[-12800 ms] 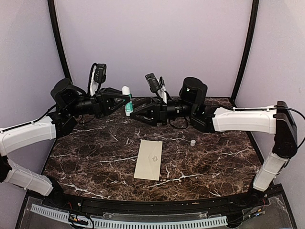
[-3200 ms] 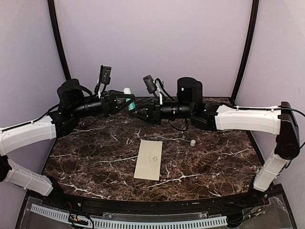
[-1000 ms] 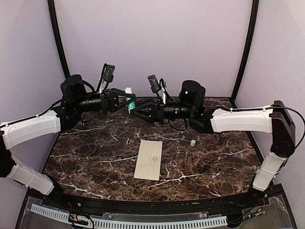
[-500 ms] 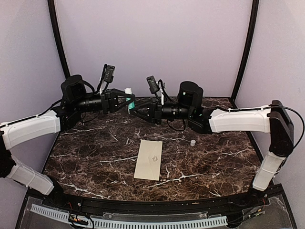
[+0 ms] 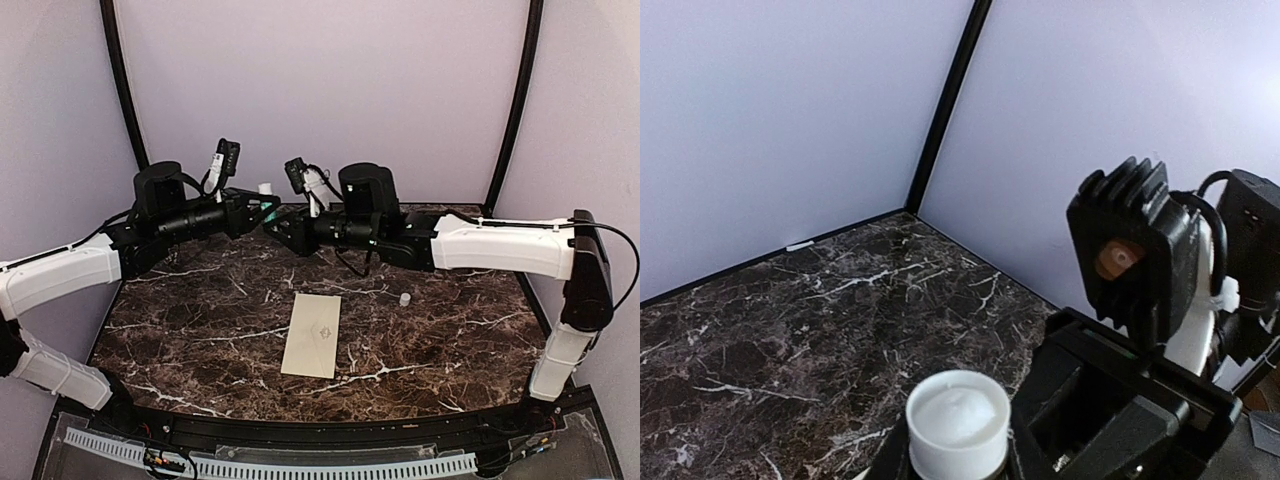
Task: Place the letter into the envelope and seal it
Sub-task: Screw the solid glue.
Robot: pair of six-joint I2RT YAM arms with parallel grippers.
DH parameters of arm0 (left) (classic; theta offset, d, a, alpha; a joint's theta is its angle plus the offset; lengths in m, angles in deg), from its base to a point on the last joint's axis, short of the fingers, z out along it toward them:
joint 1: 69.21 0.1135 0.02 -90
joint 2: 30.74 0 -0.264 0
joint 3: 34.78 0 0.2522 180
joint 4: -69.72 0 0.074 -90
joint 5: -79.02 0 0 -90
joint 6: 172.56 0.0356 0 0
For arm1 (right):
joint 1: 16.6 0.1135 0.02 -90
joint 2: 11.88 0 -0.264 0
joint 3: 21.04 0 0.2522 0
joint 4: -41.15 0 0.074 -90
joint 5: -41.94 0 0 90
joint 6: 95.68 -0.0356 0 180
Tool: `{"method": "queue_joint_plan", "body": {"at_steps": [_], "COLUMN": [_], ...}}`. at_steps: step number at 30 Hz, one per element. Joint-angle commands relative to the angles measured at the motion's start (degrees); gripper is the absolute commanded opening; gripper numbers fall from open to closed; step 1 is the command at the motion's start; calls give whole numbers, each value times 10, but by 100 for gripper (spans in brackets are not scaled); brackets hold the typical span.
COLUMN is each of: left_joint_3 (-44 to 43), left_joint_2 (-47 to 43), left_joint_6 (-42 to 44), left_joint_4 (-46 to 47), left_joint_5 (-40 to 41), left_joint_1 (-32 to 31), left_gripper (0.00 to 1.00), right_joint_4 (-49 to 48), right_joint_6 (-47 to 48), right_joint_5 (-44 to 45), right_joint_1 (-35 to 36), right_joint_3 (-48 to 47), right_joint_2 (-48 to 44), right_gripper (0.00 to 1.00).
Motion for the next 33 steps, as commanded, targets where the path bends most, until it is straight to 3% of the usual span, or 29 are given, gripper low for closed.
{"method": "queue_joint_plan", "body": {"at_steps": [1, 6, 11, 15, 20, 24, 28, 33], "left_joint_3": [-4, -3, -16, -6, -2, 2, 11, 14], "left_joint_2": [3, 8, -3, -26, -31, -35, -35, -22], "left_joint_6": [27, 13, -6, -23, -57, -96, -98, -111], "left_joint_4": [-40, -34, -30, 15, 72, 144, 169, 189], "left_joint_5": [67, 56, 3, -47, -139, -256, -275, -298], "left_joint_1": [-10, -9, 7, 27, 44, 44, 44, 44], "left_gripper": [0, 0, 0, 0, 0, 0, 0, 0], "right_joint_4": [42, 66, -1, -60, -105, -132, -152, -157], "right_joint_6": [-2, -6, 21, 20, -9, -22, -27, -38], "right_joint_5": [175, 211, 116, 3, -114, -180, -218, -252], "right_joint_1": [41, 52, 43, 15, -29, -41, -40, -23], "right_joint_3": [-90, -116, -34, 56, 122, 120, 102, 65], "right_joint_2": [20, 34, -28, -103, -149, -147, -115, -67], "right_gripper": [4, 10, 55, 74, 78, 78, 77, 65]}}
